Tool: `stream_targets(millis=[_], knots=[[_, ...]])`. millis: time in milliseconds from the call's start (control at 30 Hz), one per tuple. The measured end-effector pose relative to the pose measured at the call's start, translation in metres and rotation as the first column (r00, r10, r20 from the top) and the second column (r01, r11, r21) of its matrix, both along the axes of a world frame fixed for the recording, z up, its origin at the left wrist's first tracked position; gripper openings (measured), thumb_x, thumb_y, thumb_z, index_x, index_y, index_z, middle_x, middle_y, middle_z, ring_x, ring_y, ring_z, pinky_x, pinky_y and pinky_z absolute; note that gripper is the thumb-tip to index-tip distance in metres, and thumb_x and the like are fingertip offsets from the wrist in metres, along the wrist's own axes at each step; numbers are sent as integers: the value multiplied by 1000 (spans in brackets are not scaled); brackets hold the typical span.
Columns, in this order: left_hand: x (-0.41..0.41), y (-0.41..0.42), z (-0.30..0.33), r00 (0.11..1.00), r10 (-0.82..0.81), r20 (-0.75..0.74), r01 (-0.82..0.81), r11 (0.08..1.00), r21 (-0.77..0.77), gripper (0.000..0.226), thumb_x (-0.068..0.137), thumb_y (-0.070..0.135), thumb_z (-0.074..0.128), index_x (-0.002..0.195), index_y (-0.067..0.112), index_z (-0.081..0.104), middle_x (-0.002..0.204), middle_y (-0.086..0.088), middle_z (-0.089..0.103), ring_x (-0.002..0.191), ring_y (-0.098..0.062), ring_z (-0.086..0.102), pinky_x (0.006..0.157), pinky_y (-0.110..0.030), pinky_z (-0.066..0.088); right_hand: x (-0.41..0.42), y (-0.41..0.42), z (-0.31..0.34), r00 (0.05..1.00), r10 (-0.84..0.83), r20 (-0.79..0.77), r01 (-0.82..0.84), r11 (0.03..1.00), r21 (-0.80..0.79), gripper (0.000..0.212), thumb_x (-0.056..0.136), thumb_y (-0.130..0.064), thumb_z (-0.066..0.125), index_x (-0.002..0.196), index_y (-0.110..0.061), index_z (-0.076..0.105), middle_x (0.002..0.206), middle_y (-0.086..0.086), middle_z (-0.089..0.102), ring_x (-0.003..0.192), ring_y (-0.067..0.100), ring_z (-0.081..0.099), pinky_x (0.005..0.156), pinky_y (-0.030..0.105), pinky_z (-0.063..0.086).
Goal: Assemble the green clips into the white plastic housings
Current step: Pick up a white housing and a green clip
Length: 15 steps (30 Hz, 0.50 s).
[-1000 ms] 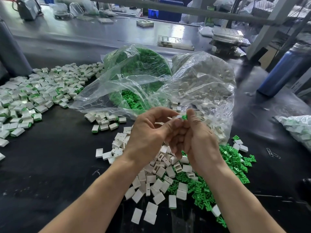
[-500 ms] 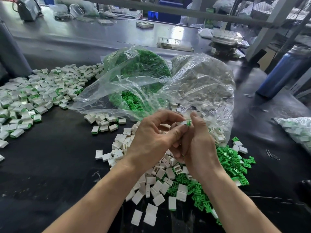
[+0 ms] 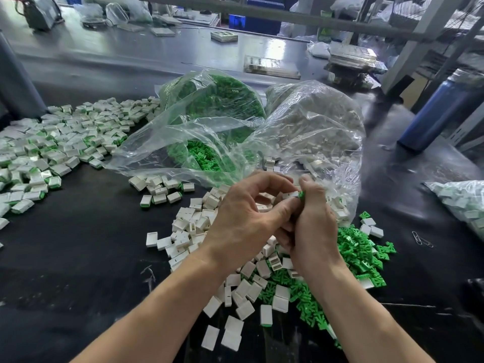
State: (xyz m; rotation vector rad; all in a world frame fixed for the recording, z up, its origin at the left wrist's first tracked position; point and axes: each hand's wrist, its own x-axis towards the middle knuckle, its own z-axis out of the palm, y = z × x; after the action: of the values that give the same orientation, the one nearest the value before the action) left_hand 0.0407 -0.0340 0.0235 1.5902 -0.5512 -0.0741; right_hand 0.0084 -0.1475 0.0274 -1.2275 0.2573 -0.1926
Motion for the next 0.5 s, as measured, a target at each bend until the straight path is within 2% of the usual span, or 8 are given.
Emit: stream_targets(millis=[67,133,200,300,400,500], knots=[[-2,-1,0,1000,-11,1,11,1000,-7,12,90,14,79,100,18,74,118,7,71,101,-17,71,88,-41,62,1,-2,-2,1000,-2,-11,2,1000,3,57,108,-48,40,65,-23,68,49,-7,52,39,7,49,34,20,37],[-3,-1,0,1000,-23,-1,23,999,-22,12,89,12,80,98,19,75,118,8,70,101,-17,71,87,-37,62,2,-3,-2,1000,4,10,-4,1000,27,57,109,-44,40,67,-23,73,53,-6,60,42,5,55,35,18,40],[-3,-2,-1,1000,-26,-12,26,999,-43,12,89,10,80,97,18,75,116,9,71,101,-17,71,88,-38,62,2,-3,-2,999,11,41,-13,999,48,53,110,-37,38,76,-21,74,55,-7,64,44,3,59,36,17,43],[-4,-4,-2,1000,-13,-22,12,998,-54,15,89,8,80,94,21,75,114,10,73,100,-17,72,90,-43,61,2,-3,-2,997,-3,77,3,1000,-1,46,111,-29,35,95,-8,71,55,-8,65,45,2,61,37,16,44],[-5,-5,-2,999,-16,-41,13,997,-76,16,89,7,79,94,21,75,112,10,74,95,-17,73,79,-34,63,1,-1,-4,995,-33,96,33,999,2,45,111,-26,34,92,-7,70,55,-7,66,45,2,62,38,16,45],[-7,-5,-1,997,-36,-71,28,992,-121,13,90,2,76,96,14,74,111,6,76,89,-16,75,69,-29,63,2,1,-5,994,-60,93,58,998,20,46,111,-28,36,94,-6,73,66,3,73,56,13,72,42,21,52]])
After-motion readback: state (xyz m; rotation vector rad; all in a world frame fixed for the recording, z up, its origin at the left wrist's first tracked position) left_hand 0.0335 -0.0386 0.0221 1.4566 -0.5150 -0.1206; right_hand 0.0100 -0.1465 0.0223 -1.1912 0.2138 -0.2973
